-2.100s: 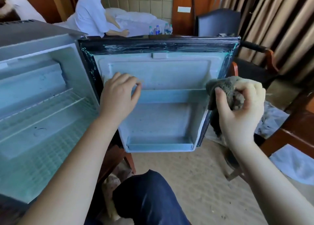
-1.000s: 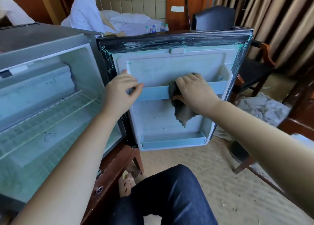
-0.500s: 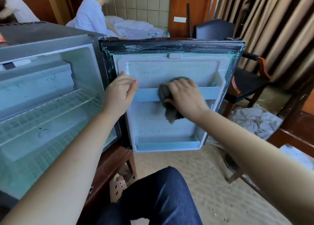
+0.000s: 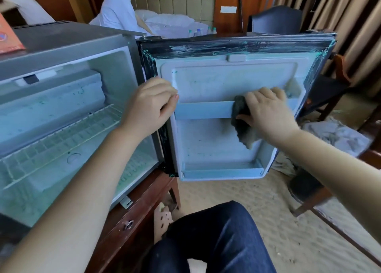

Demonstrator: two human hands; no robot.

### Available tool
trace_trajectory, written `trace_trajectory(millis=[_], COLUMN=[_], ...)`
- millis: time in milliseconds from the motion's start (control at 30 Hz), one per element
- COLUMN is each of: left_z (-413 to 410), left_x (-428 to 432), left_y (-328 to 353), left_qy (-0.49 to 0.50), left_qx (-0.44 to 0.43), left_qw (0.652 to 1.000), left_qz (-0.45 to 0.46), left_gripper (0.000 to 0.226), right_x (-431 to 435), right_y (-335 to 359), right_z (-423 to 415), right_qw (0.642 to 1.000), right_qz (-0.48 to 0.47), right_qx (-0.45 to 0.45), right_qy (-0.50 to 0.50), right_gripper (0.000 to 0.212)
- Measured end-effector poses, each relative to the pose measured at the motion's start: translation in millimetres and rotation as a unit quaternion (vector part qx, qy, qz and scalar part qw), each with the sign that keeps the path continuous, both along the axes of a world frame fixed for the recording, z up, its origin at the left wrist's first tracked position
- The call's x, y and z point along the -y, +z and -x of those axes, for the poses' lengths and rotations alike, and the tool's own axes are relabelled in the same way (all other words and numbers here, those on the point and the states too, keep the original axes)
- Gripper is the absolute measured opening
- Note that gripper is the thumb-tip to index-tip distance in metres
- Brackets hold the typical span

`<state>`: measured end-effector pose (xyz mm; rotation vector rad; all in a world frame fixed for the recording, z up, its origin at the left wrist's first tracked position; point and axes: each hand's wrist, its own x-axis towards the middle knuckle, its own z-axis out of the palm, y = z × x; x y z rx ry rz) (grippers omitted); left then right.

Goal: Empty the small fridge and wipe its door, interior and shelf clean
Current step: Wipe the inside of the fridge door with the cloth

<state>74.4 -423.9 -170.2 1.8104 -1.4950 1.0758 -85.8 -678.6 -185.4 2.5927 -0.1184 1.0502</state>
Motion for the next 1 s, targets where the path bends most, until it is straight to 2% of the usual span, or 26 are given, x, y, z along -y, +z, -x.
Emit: trace_trajectory(millis=[100,267,433,533,667,767,900,1000], left_z=[-3.4,-4.4,7.8,15.2,20.5,23.1,25.2,19.9], left_x=[-11.7,-23.7,-25.2,-26.7,-29.4,-29.6,-25.6,-20.9], left_y=[3.6,2.4,-6.3,-7.8,-9.3,-11.2,-12.0,-14.6], left_qy=[0.015,0.065,0.071,0.078,0.103,0.129,0.138,0.117], left_qx=[0.032,0.003,-0.067,-0.089,-0.093,-0.085,-0.062,-0.026], left_qw=[0.999,0.991,0.989,0.988,0.984,0.982,0.985,0.991], left_qz=[-0.040,-0.114,-0.114,-0.104,-0.107,-0.108,-0.086,-0.061], left_gripper=[0.019,0.048,0.052,0.054,0.057,0.060,0.051,0.030], right_x=[-44.8,-111.8,-115.0,-115.4,-94.7,-62.2,8.3,37.3], right_y=[-5.5,-12.7,-8.1,-5.8,-7.5,-1.2,6.8,11.7], right_z=[-33.4,-77.8,-86.0,-84.2,-65.2,-45.5,4.5,33.3], right_qw=[0.999,1.000,0.995,0.994,0.994,0.995,0.999,0.999], right_qz=[-0.012,-0.002,-0.013,-0.040,-0.014,-0.007,0.001,-0.005], right_qx=[0.015,0.025,0.093,0.088,0.058,0.032,-0.018,-0.046], right_qy=[0.044,0.020,0.022,0.057,0.092,0.099,0.039,-0.014], right_gripper=[0.042,0.050,0.048,0.048,0.036,0.039,0.034,0.041])
